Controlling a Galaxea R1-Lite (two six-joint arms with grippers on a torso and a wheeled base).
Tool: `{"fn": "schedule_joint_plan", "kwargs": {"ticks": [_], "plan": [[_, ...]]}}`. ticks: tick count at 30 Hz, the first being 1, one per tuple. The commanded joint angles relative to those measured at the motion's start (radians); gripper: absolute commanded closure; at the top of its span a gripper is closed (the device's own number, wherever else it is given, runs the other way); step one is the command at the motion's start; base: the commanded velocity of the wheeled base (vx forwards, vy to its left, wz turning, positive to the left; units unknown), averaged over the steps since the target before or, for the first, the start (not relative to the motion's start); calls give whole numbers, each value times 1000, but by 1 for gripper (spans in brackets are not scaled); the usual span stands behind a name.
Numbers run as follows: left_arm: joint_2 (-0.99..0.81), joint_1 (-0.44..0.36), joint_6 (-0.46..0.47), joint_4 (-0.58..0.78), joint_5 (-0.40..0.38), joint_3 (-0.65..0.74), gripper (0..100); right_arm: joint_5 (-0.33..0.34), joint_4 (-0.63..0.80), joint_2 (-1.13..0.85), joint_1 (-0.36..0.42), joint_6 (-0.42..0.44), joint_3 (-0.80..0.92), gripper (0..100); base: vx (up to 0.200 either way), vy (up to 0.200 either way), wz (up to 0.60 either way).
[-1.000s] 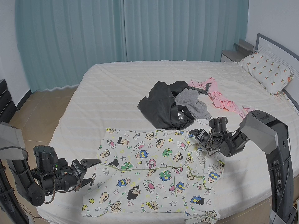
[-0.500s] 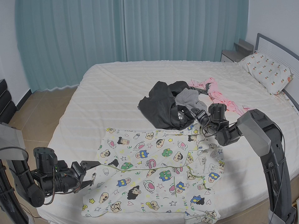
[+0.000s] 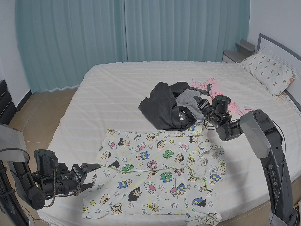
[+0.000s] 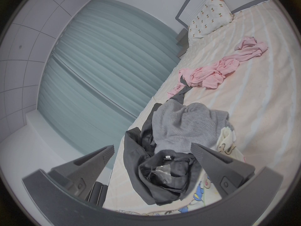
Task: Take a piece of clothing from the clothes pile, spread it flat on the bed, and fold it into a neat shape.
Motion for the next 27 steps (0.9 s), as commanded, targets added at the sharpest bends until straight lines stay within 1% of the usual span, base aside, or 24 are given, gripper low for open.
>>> {"fn": "schedule_joint_plan", "kwargs": {"ticks": [1, 2, 3, 5, 9, 11, 13, 14, 15, 16, 17, 18, 22, 24, 27], "plan": [[3, -1, 0, -17, -1, 5, 0, 75, 0, -147, -68, -12, 228, 0, 0, 0, 0], [3, -1, 0, -17, -1, 5, 0, 75, 0, -147, -68, -12, 228, 0, 0, 0, 0], [3, -3, 0, -32, -1, 13, 0, 149, -5, -220, -102, -48, 351, 0, 0, 0, 0], [4, -3, 0, -41, -1, 18, 0, 184, -5, -264, -134, -94, 438, 0, 0, 0, 0], [4, -3, 0, -43, -1, 19, 0, 203, 1, -315, -192, -169, 580, 0, 0, 0, 0], [4, -3, 1, -43, -2, 22, 0, 224, 1, -336, -220, -212, 659, 0, 0, 0, 0], [4, -4, 1, -43, -4, 24, 0, 279, 0, -362, -249, -267, 750, 0, 0, 0, 0], [4, -4, 1, -44, -4, 24, 0, 288, 0, -365, -252, -275, 764, 0, 0, 0, 0], [3, -6, 1, -43, -4, 24, 0, 341, 0, -384, -274, -321, 831, 0, 0, 0, 0], [4, -7, 1, -43, -4, 24, 0, 345, 0, -384, -275, -324, 837, 0, 0, 0, 0], [4, -10, 1, -43, -4, 24, 0, 391, 1, -394, -289, -380, 897, 0, 0, 0, 0], [4, -13, 1, -43, -4, 25, 0, 419, 1, -396, -297, -430, 932, 0, 0, 0, 0], [4, -27, 1, -44, -4, 30, 0, 492, 3, -388, -307, -583, 1023, 0, 0, 0, 0], [4, -29, 1, -44, -4, 30, 0, 523, 3, -385, -300, -606, 1037, 0, 0, 0, 0], [4, -30, 1, -44, -4, 30, 0, 525, 4, -373, -265, -606, 1038, 0, 0, 0, 0]]}}
